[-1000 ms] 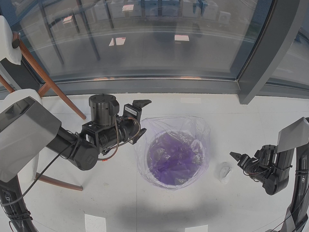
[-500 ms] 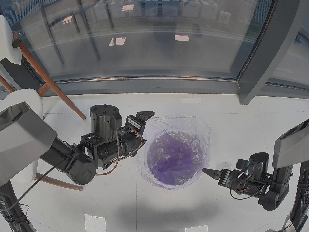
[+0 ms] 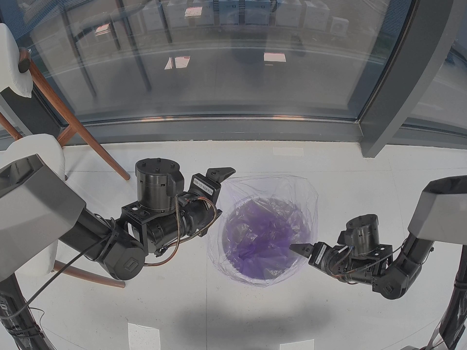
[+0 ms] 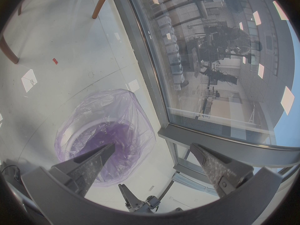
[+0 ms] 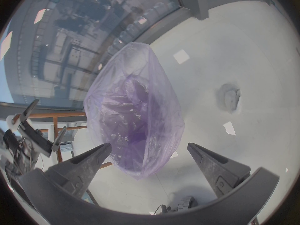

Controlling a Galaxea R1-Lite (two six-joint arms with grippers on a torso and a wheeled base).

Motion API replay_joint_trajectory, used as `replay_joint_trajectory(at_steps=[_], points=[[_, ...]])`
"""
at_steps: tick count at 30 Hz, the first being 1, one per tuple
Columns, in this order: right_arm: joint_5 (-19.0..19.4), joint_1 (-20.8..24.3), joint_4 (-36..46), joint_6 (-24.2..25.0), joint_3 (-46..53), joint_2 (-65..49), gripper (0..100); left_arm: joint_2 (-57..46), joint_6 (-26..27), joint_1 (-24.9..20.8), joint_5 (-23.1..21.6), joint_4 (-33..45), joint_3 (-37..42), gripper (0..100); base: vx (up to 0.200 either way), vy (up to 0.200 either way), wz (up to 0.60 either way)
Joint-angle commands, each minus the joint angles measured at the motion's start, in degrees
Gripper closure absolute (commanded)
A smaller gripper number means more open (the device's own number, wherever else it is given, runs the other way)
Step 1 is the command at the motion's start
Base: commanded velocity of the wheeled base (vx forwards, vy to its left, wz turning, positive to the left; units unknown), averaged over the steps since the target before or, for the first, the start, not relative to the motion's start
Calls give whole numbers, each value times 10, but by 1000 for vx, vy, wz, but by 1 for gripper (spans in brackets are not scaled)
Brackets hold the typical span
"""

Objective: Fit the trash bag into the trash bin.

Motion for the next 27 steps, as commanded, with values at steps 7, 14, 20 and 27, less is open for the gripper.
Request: replay_joint_trajectory(at_steps=[7, 14, 20, 27], points=[[-48, 22, 322, -9, -224, -63, 0, 3, -1, -1, 6, -4, 9, 0, 0, 0, 0], [-56, 26, 327, -15, -231, -36, 0, 1, -1, -2, 6, -4, 20, 0, 0, 0, 0], [-65, 27, 356, -37, -215, -32, 0, 5, -1, -3, 5, -5, 18, 0, 0, 0, 0], [-70, 25, 379, -38, -222, -14, 0, 13, -1, -3, 5, -6, 13, 0, 0, 0, 0]])
